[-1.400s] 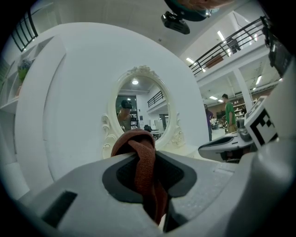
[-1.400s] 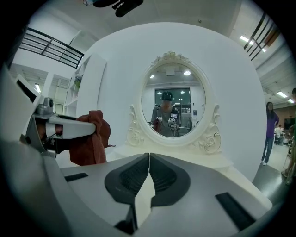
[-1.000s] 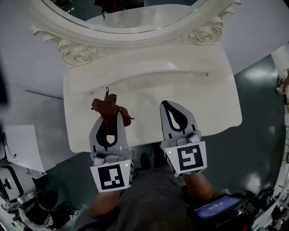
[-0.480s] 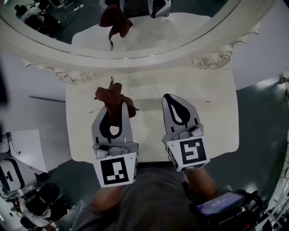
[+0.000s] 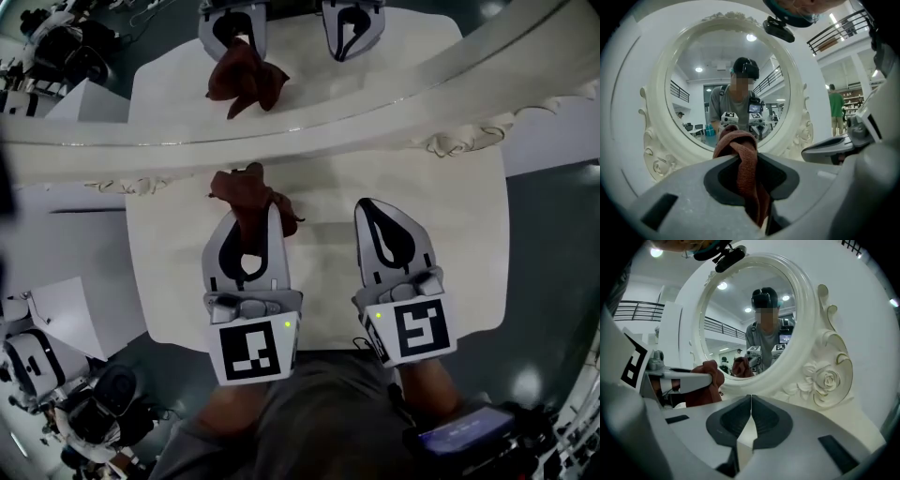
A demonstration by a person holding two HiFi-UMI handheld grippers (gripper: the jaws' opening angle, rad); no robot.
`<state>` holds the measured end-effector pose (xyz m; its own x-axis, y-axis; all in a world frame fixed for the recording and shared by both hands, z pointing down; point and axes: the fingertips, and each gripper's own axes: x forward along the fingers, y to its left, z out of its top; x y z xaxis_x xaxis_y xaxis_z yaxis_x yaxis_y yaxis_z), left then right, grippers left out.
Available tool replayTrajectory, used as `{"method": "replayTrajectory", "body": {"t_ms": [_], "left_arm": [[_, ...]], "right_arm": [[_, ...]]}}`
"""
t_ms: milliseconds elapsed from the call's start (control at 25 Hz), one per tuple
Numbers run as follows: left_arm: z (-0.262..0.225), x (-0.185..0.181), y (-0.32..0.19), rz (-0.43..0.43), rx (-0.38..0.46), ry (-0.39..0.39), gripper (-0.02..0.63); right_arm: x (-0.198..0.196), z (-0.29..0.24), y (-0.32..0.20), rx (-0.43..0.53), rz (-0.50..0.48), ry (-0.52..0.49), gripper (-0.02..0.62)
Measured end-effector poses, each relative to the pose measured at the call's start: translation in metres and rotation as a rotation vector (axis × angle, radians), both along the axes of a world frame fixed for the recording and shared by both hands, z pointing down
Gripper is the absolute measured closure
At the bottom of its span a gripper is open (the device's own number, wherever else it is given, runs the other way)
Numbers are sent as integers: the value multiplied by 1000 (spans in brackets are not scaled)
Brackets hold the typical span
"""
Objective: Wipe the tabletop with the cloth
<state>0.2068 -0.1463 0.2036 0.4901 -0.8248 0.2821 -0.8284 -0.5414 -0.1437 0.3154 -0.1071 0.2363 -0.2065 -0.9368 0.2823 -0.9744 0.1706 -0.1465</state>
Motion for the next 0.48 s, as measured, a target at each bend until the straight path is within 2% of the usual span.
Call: {"method": "replayTrajectory", "body": {"t_ms": [280, 480], "left_arm": [[67, 34, -17, 37, -80, -21, 525], [94, 47, -19, 74, -113, -98, 525]], "right_arm": [[28, 49, 14, -71, 57, -60, 580], [40, 68, 25, -110, 94, -77, 580]]}}
